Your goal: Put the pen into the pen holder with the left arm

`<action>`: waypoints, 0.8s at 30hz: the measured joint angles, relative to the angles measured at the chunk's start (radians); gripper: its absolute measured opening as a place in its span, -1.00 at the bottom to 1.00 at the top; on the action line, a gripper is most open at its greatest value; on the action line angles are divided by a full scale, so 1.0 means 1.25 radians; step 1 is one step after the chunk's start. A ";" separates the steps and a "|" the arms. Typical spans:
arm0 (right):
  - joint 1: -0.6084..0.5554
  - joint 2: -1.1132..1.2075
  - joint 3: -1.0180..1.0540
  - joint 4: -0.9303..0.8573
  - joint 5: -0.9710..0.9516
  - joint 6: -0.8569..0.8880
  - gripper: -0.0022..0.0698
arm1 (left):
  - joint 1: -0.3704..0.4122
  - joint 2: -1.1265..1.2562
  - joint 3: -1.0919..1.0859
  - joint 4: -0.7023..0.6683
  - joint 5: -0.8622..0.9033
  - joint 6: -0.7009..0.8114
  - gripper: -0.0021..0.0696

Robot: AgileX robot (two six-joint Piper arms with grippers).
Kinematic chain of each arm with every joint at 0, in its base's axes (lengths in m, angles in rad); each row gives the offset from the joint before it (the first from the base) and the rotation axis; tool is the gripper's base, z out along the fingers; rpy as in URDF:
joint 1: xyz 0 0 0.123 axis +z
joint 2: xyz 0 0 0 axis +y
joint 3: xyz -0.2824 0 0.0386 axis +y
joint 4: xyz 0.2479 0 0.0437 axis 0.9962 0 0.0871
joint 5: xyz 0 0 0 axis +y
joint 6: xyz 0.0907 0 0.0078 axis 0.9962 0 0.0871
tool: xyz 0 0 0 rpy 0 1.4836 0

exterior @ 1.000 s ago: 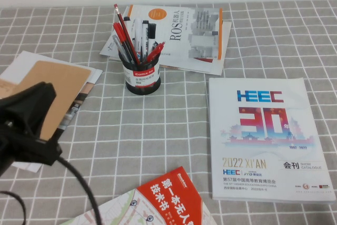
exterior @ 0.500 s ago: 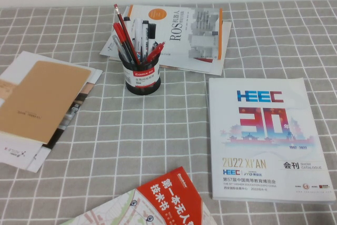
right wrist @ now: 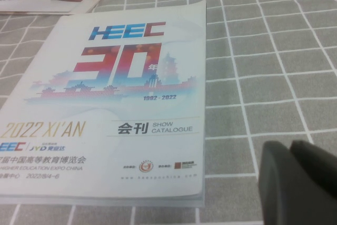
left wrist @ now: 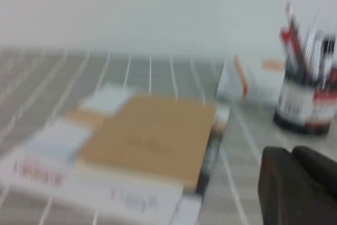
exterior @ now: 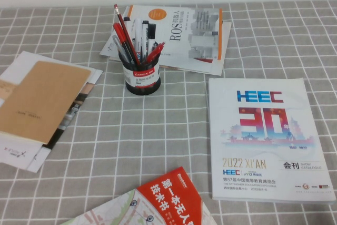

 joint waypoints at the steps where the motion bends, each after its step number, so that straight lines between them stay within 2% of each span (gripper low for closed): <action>1: 0.000 0.000 0.000 0.001 0.000 0.000 -0.97 | 0.000 0.000 0.000 0.000 0.033 0.002 -0.95; 7: 0.000 0.000 0.000 0.002 0.000 0.000 -0.97 | 0.000 0.000 0.000 0.000 0.181 0.002 -0.95; 24: 0.000 0.000 0.000 0.002 0.000 0.000 -0.97 | 0.000 0.000 0.002 0.000 0.194 0.002 -0.95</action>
